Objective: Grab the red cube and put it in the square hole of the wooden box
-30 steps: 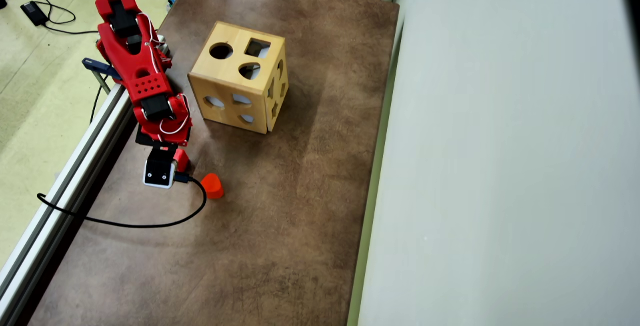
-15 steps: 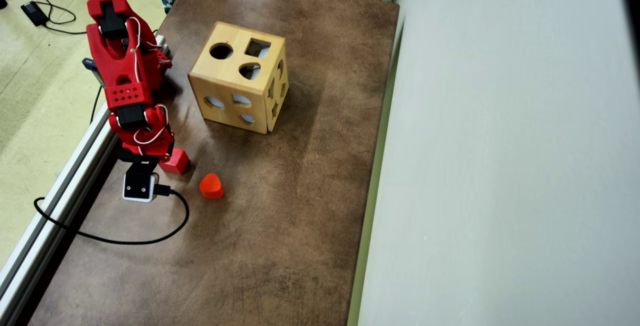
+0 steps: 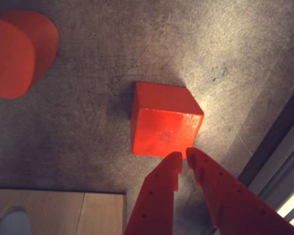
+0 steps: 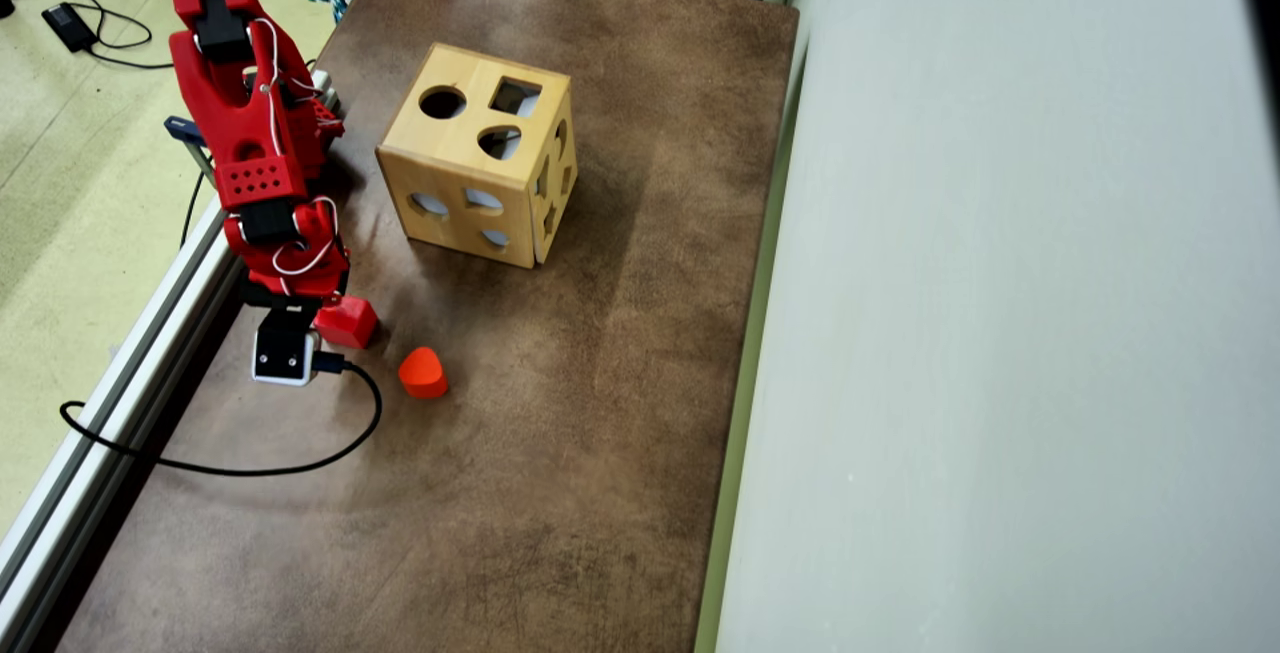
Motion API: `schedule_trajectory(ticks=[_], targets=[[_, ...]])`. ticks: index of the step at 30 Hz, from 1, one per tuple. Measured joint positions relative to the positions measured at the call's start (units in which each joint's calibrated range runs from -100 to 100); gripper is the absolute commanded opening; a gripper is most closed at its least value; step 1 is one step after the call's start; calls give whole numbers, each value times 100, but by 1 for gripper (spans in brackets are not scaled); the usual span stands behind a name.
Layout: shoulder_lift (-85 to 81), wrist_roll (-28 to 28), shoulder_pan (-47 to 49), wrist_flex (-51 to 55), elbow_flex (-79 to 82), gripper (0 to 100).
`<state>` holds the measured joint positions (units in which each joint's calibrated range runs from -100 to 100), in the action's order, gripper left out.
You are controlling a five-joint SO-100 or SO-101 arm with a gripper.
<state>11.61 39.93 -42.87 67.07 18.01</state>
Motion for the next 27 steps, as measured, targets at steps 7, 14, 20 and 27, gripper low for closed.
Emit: schedule_trajectory(ticks=[7, 14, 20, 27], targets=[[0, -137, 0, -646, 18, 3], [-8, -190, 7, -734, 325, 3], [-34, -640, 29, -734, 451, 3], [-424, -830, 29, -734, 451, 3]])
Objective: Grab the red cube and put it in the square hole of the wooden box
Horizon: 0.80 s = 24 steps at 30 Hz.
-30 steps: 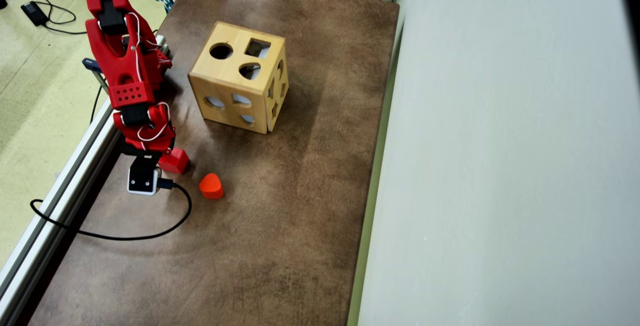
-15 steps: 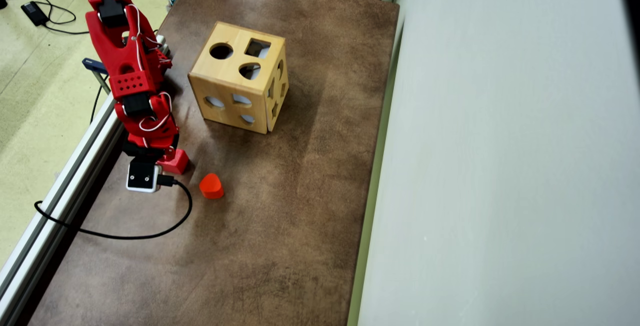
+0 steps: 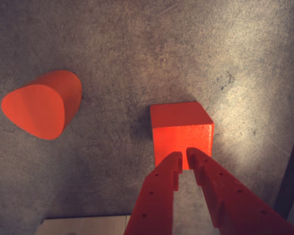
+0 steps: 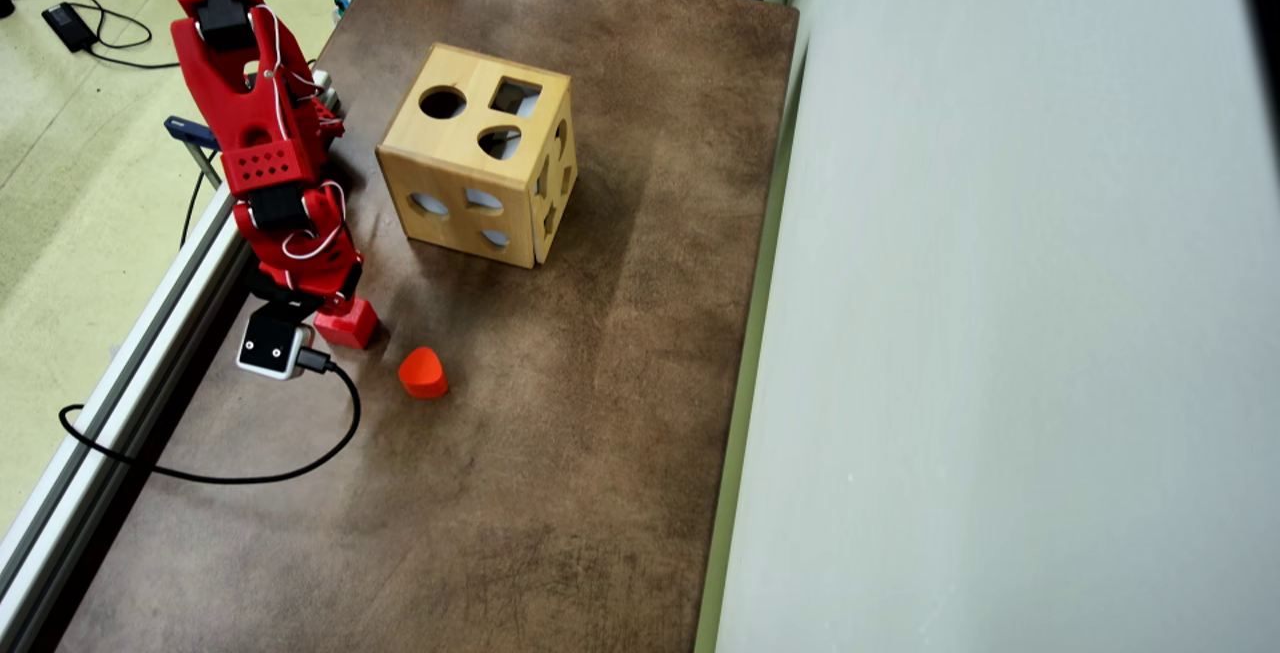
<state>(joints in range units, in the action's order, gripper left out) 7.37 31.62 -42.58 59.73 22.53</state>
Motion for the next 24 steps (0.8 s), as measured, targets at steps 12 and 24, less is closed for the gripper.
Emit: schedule_trajectory(ticks=[12, 24], targets=[[-8, -230, 57, 113, 90, 15], [-8, -230, 57, 694, 117, 38]])
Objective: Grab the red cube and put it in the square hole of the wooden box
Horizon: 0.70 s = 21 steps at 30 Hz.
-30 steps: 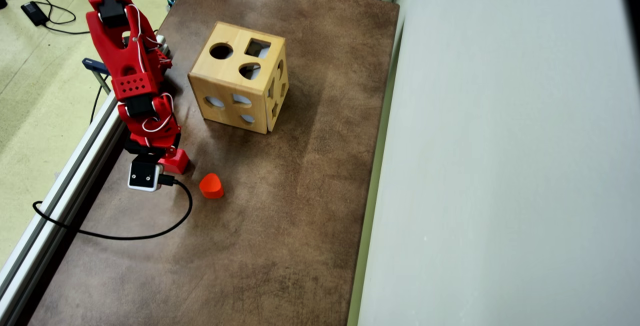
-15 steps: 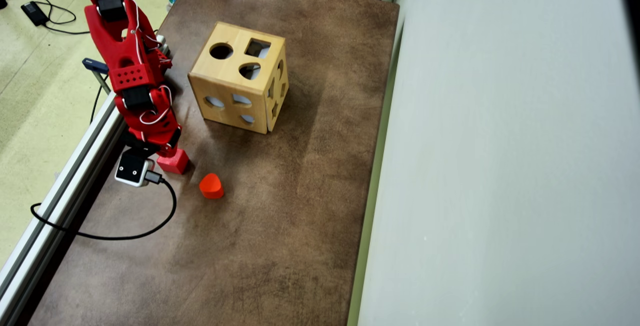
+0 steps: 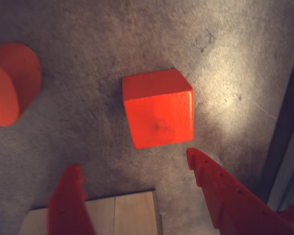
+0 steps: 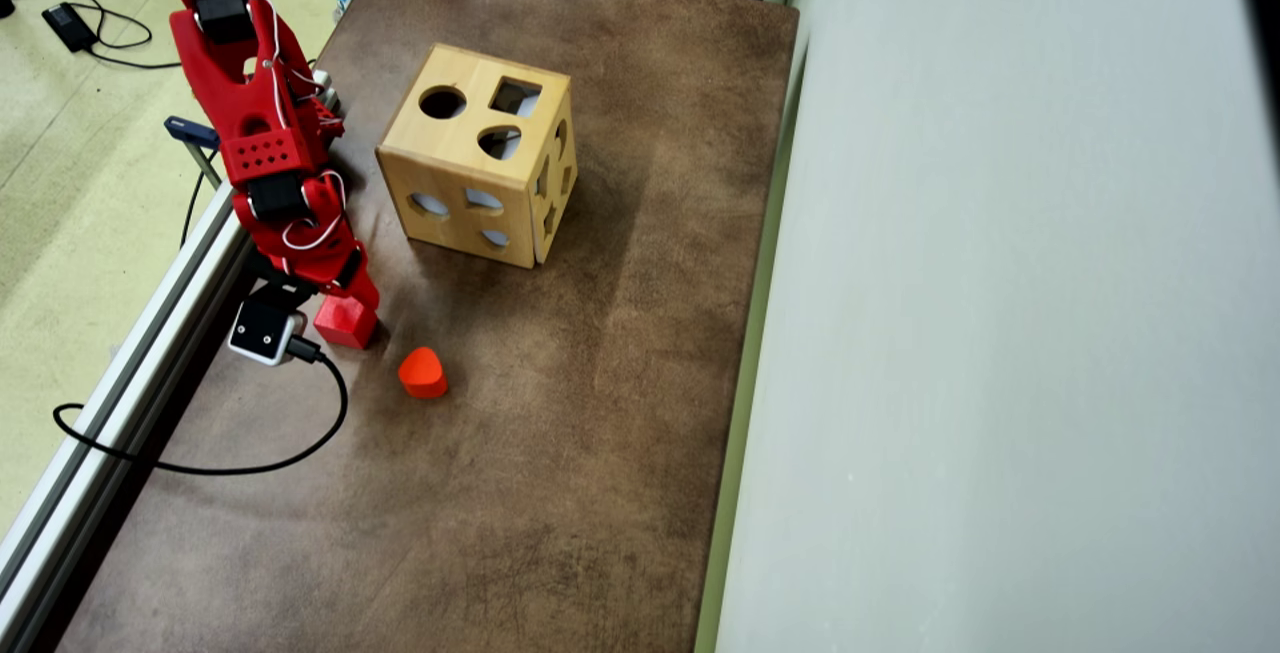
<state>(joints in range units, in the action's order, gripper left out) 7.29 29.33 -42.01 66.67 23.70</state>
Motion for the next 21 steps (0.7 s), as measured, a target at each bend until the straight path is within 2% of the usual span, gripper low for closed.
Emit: schedule_trajectory(ticks=[9, 21], targets=[[0, -10, -79, 533, 0, 37], [508, 0, -172, 484, 0, 37]])
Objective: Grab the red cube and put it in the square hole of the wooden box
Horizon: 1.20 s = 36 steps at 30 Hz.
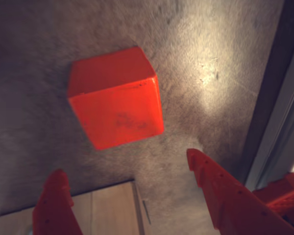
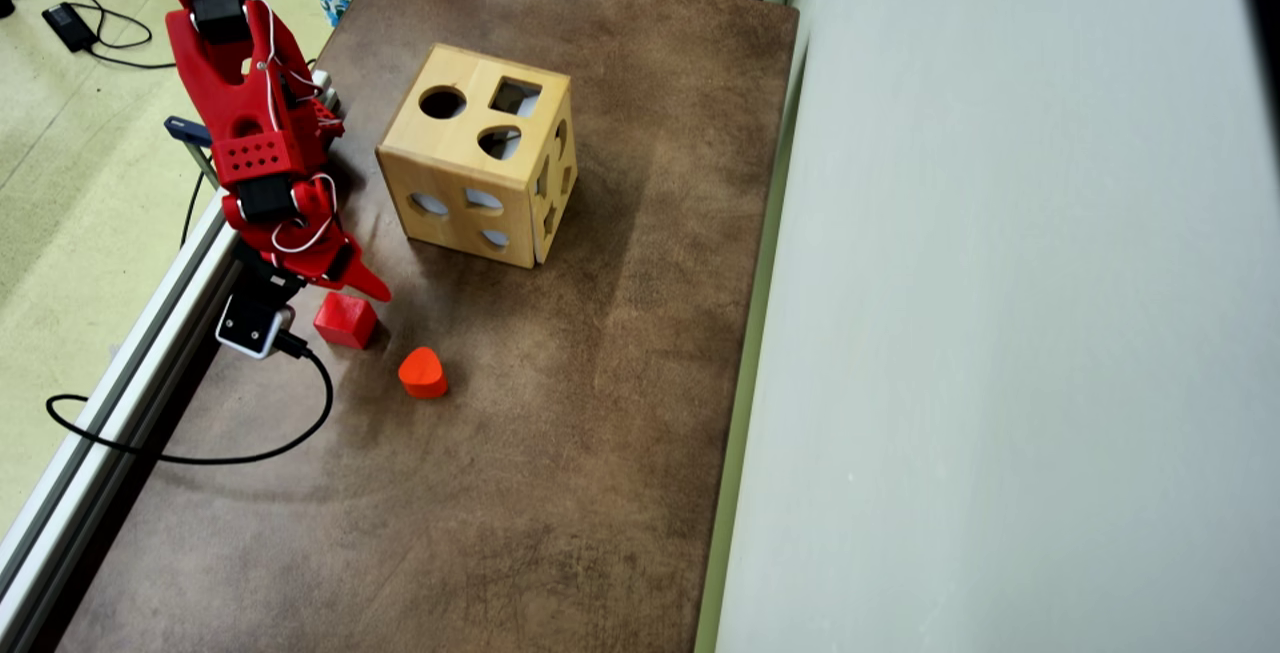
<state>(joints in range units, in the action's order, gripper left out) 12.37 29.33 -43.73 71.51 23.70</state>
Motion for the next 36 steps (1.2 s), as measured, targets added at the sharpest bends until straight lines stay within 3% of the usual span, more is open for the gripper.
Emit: schedule_trajectory(ticks=[20, 36], targets=[[1008, -44, 7, -1065, 0, 37], [1008, -44, 0, -1073, 0, 37]])
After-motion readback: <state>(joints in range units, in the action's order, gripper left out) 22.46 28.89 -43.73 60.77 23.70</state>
